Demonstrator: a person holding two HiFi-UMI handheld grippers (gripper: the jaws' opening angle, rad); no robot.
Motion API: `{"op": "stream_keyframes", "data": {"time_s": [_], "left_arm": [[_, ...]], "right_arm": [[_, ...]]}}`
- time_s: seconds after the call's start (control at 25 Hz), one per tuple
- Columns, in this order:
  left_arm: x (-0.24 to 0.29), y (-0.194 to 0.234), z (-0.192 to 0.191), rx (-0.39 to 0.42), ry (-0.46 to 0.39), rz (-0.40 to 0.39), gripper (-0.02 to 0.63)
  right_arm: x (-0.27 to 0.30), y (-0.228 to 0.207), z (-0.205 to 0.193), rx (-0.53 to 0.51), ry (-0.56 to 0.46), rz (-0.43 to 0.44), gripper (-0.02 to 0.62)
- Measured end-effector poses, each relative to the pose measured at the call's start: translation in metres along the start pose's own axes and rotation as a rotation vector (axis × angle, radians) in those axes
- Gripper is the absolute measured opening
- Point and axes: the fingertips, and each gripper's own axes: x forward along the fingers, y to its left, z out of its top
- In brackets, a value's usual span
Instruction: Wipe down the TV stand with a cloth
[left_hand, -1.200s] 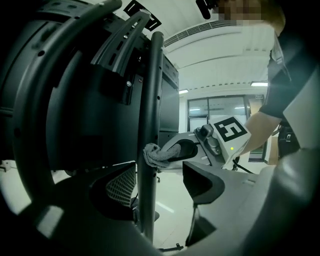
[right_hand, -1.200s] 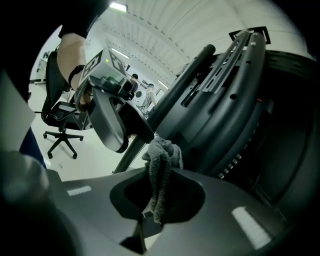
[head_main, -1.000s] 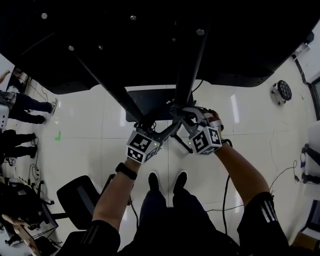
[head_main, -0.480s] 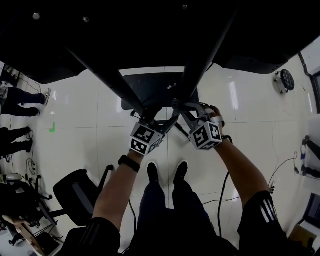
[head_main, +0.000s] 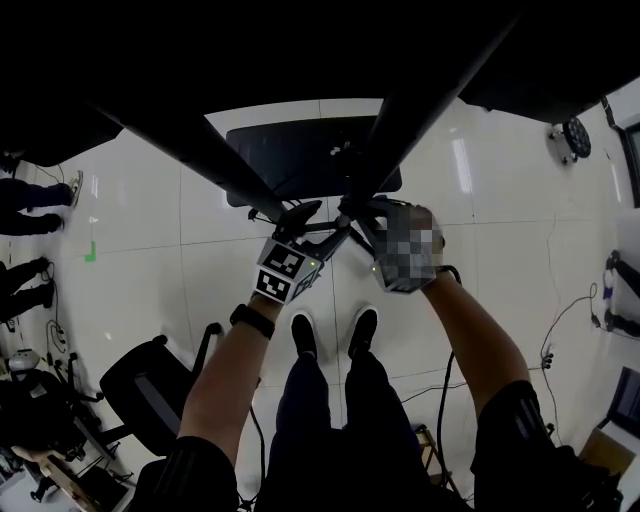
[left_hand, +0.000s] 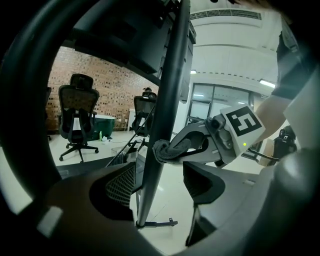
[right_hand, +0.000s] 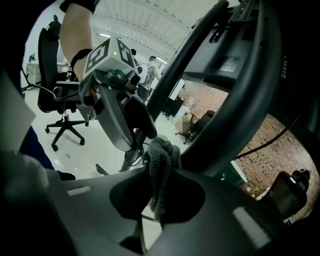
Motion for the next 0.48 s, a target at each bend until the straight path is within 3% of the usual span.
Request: {"op": "stream_keyframes", "data": {"time_s": [0.48], "left_arm": [[0.034, 0.015, -0.083, -0.071, 0.06, -0.033, 0.327]], "right_arm": [[0.061, 0.051, -0.068, 0.042, 0.099, 0.061, 0.026]]}}
